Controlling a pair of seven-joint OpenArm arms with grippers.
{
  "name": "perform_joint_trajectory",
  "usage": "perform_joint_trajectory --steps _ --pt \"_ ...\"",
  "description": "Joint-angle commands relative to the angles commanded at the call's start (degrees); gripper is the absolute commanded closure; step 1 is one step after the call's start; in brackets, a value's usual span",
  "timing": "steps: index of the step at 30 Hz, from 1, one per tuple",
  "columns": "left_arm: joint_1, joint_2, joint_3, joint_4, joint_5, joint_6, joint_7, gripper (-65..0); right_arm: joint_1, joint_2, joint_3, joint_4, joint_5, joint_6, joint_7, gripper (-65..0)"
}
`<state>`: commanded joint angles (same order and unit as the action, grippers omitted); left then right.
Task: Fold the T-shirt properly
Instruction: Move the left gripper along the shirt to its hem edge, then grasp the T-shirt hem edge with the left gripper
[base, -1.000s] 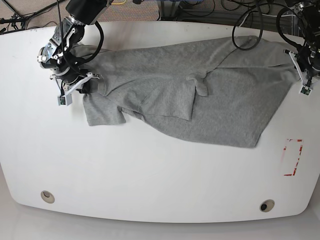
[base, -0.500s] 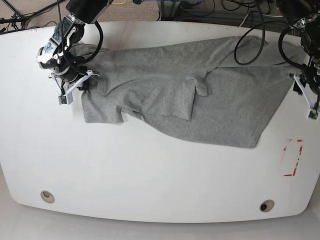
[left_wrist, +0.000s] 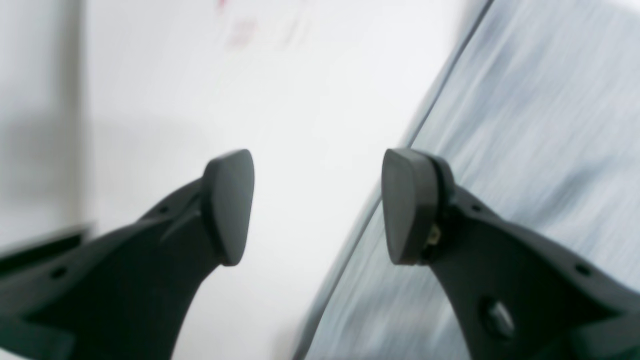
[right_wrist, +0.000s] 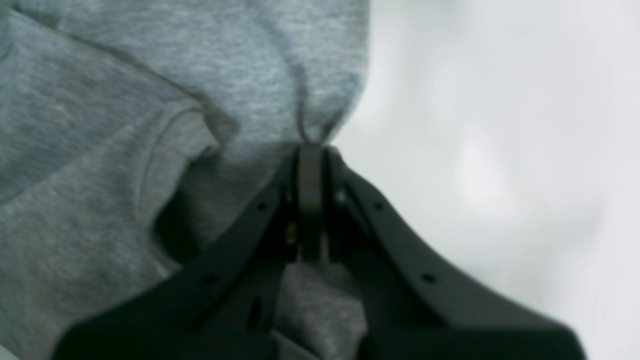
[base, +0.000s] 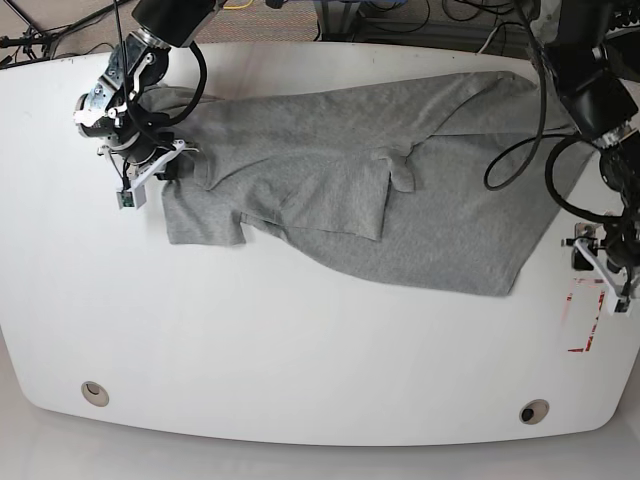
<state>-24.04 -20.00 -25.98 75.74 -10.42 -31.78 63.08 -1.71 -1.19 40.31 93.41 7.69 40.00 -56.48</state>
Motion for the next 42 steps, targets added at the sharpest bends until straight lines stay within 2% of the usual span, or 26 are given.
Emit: perform_joint_trajectory --steps 12,22,30,42 --pt "-7.2 1.6 5.0 -21.1 0.0 0.6 -12.8 -37.6 0.2 0.0 -0.1 0.1 0.0 0.0 0.0 0.0" --pt "-8.9 4.3 9.1 -28.6 0.0 0.9 -18.8 -37.6 0.2 0.0 -0.1 0.1 0.0 0.0 0.0 0.0" --pt "-10.2 4.6 9.2 -33.6 0.0 3.1 -19.2 -37.6 0.2 0.0 -0.1 0.1 0.0 0.0 0.0 0.0" --pt "-9.8 5.2 14.3 -33.5 -0.2 3.0 -19.3 -37.5 0.3 0.1 -0.1 0.1 0.0 0.0 0.0 0.0"
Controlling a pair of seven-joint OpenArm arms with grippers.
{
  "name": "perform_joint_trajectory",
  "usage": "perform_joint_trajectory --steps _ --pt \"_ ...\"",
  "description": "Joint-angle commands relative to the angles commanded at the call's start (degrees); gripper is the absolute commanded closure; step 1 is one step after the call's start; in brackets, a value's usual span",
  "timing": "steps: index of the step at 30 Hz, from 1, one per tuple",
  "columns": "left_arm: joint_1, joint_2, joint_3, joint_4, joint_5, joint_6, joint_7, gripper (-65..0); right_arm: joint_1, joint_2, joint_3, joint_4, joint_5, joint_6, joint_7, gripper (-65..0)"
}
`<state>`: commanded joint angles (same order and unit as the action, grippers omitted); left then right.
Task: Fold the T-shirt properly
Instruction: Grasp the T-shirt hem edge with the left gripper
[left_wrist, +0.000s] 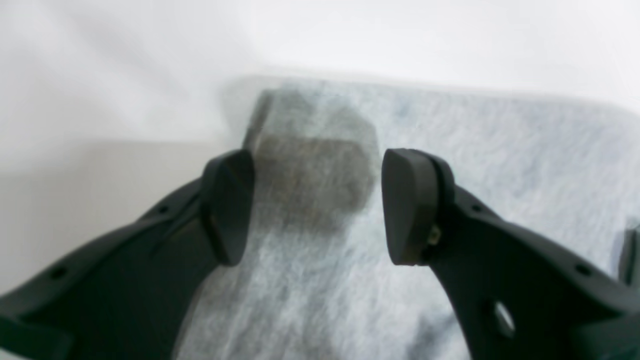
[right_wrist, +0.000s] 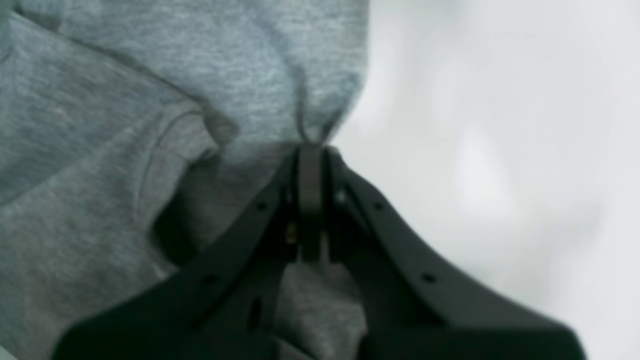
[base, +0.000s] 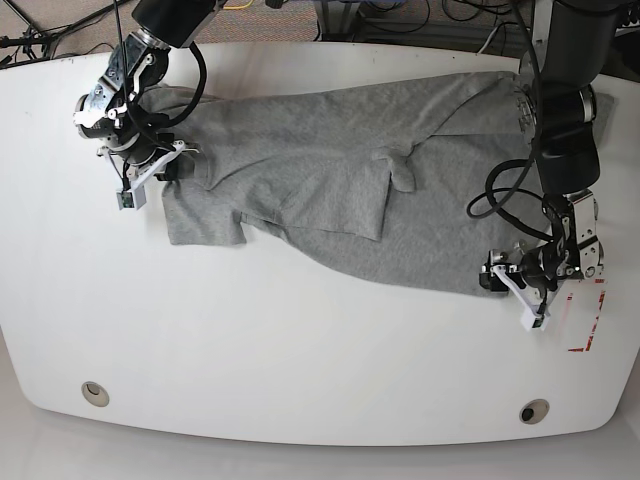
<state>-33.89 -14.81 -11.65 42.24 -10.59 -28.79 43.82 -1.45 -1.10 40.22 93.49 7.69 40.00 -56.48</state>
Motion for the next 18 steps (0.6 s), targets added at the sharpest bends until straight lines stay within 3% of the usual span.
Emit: perform_joint_trajectory --steps 9,15,18 --pt "-0.2 0.0 -0.1 0.8 0.0 -0.1 0.3 -37.2 0.1 -0.1 0.0 0.0 0.1 0.0 0.0 0.0" --pt "0.2 -0.4 0.1 8.3 0.3 0.2 0.3 -37.2 0.1 -0.1 0.0 0.0 0.1 0.0 0.0 0.0" --pt "0.9 -2.2 0.2 9.1 0.3 0.3 0.4 -37.2 0.1 -0.1 0.0 0.0 0.1 0.0 0.0 0.0"
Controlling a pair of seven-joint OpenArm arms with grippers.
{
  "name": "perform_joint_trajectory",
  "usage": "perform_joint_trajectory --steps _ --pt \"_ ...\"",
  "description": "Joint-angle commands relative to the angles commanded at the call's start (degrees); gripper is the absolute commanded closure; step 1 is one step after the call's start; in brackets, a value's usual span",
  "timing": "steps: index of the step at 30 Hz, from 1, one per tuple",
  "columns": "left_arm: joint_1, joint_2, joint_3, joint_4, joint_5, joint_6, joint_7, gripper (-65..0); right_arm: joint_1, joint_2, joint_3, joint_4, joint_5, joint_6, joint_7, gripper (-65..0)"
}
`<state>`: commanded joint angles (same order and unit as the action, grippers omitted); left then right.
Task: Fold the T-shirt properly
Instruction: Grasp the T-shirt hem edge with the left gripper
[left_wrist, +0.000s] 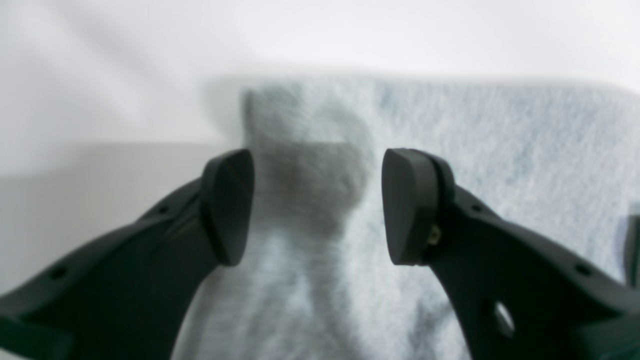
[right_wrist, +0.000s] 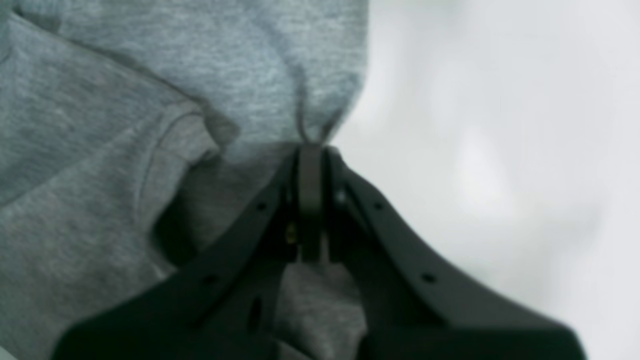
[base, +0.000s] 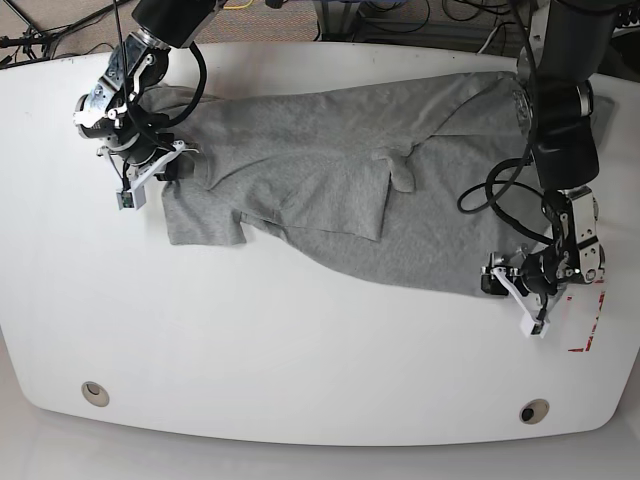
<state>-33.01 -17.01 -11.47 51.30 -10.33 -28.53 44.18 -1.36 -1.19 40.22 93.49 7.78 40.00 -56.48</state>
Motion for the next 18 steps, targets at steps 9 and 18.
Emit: perform_joint_trajectory --steps 9,18 --pt "-0.1 -0.5 0.1 -3.4 0.0 0.0 -0.4 -37.2 0.1 0.0 0.0 0.0 0.1 0.0 0.0 0.0" --pt "0.4 -0.2 0.1 -4.7 0.0 -0.1 -0.4 -37.2 0.1 0.0 0.0 0.0 0.2 0.0 0.0 0.0"
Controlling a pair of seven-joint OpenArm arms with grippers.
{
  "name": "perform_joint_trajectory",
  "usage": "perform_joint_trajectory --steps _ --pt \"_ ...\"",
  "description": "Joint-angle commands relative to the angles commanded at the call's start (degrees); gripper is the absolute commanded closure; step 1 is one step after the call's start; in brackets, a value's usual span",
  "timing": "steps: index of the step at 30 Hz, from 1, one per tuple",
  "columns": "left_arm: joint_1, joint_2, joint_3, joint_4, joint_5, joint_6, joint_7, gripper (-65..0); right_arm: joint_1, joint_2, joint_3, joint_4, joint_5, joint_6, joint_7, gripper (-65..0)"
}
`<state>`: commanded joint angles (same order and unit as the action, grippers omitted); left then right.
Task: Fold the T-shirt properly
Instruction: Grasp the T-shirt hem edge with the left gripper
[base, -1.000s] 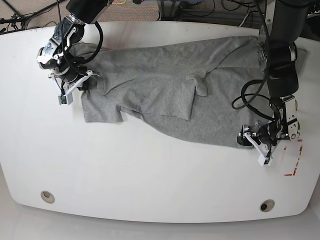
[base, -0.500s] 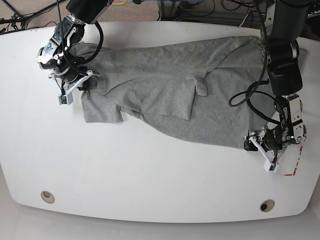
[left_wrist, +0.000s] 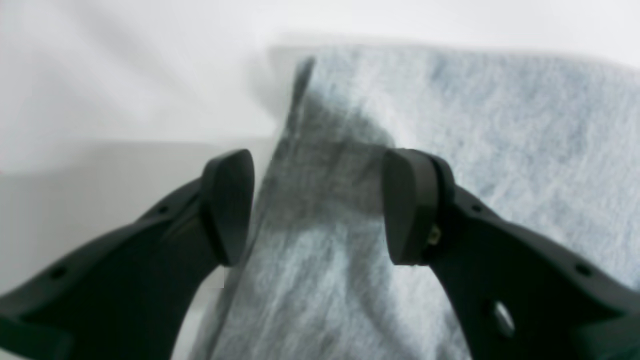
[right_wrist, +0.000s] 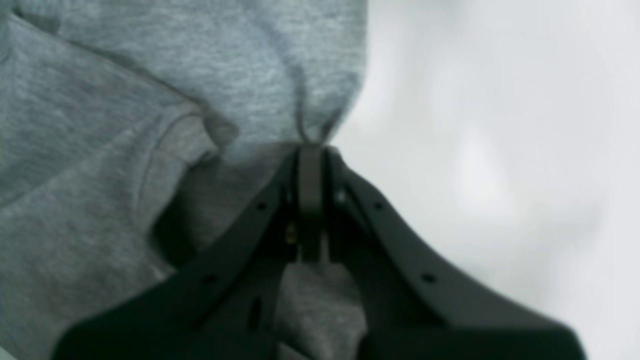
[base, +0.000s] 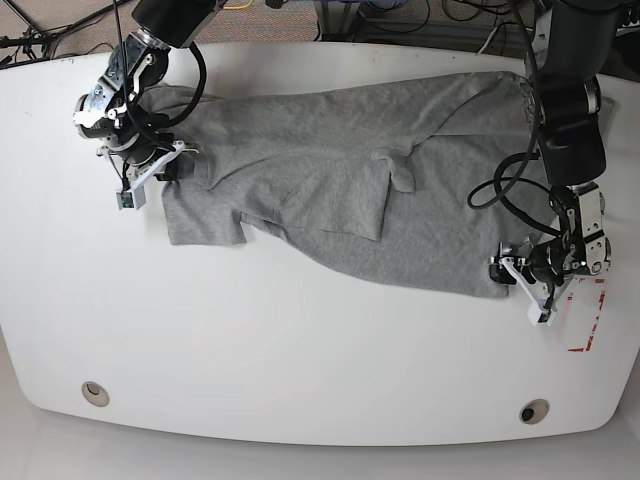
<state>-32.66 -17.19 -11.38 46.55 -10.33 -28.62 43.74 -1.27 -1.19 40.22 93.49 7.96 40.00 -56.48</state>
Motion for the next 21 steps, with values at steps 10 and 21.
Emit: perform_joint_trajectory --steps 10,21 --pt "0.1 2.1 0.1 -2.5 -0.1 -0.3 0.4 -37.2 0.0 0.0 0.0 0.0 0.0 0.0 0.0 0.0" --pt "0.1 2.1 2.1 -2.7 -0.3 -0.3 0.2 -10.7 0.1 0.1 -0.1 0.0 0.0 0.0 0.0 0.0"
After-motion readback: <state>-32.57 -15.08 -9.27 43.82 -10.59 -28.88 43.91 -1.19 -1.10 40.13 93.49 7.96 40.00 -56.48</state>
